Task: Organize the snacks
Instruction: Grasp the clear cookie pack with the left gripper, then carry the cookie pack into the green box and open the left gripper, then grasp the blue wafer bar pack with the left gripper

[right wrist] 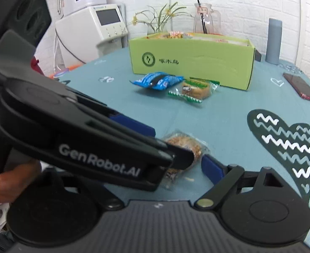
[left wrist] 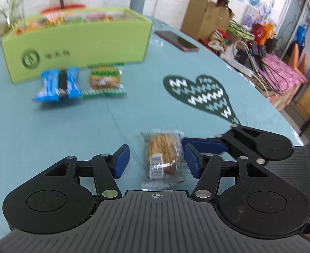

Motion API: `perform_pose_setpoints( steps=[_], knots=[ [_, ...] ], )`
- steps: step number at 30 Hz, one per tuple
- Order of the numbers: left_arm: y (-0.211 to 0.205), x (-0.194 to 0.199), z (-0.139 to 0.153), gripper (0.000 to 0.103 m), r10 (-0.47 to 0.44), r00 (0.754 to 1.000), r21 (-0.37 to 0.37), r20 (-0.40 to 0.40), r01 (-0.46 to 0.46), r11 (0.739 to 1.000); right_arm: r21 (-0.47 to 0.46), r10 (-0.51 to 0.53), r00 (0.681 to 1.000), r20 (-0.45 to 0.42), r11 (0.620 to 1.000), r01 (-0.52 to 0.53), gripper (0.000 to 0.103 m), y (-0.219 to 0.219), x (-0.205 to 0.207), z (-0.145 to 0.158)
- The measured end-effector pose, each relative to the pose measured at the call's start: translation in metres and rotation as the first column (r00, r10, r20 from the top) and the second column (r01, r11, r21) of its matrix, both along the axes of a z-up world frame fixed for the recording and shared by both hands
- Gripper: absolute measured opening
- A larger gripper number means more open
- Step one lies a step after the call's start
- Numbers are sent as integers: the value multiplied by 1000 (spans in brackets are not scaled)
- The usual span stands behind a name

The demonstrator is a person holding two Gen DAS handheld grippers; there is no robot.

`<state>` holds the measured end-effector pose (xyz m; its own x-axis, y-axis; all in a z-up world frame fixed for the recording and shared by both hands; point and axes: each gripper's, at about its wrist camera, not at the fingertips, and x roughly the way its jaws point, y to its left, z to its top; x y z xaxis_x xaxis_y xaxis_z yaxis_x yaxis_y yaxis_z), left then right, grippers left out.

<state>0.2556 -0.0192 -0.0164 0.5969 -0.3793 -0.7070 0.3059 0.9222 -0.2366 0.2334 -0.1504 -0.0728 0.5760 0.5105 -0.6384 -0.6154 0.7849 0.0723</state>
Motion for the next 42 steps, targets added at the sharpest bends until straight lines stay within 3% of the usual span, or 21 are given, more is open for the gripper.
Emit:
perform_pose_setpoints(
  steps=[1,3,8,13,17,21,22,23,25,26,27,32,37,40,42],
  knots=[
    [0,-1,-2,23,-7,1000,-1,14,7,1000,2,6,1000,0,1000,-6,72,2,0,1],
    [-4,3,4,18,-15,1000,16,21,14,1000,-4,10,1000,9,1000,-10,71,6,3,4],
    [-3,36,48,17,-19,991,15,133,17,1000,20,10,993,119,1000,-12,72,10,43,41],
    [7,110,99,17,18,975,-12,221,-16,1000,-7,26,966,256,1000,-25,76,29,116,79],
    [15,183,106,18,57,978,-15,199,-56,998,-1,26,975,222,1000,-26,76,42,188,80],
    [26,239,83,19,101,987,-14,128,-100,995,5,35,991,130,999,-36,77,54,245,60],
    [28,248,75,22,116,987,-3,111,-117,993,3,35,994,105,999,-36,89,57,254,53],
    [31,253,69,27,131,986,7,102,-132,991,-11,24,995,95,1000,-23,93,60,260,47],
    [38,254,65,62,145,984,-10,106,-145,989,4,5,994,109,1000,-6,93,61,265,41],
    [45,253,67,71,152,980,-32,126,-149,988,15,-2,995,99,1000,1,93,61,266,41],
    [48,249,70,87,162,976,-44,146,-158,987,23,-15,996,85,1000,13,100,60,265,40],
    [51,227,91,89,168,954,-34,249,-164,986,25,-37,998,52,999,36,102,61,260,49],
    [57,193,112,89,165,937,-46,307,-159,986,6,-81,983,167,997,81,102,53,228,76],
    [70,160,119,92,184,922,-62,341,-173,983,86,-74,976,203,995,58,102,35,196,85],
    [83,136,119,92,204,914,-77,350,-189,979,159,-42,985,170,987,15,102,26,175,83]
  ],
)
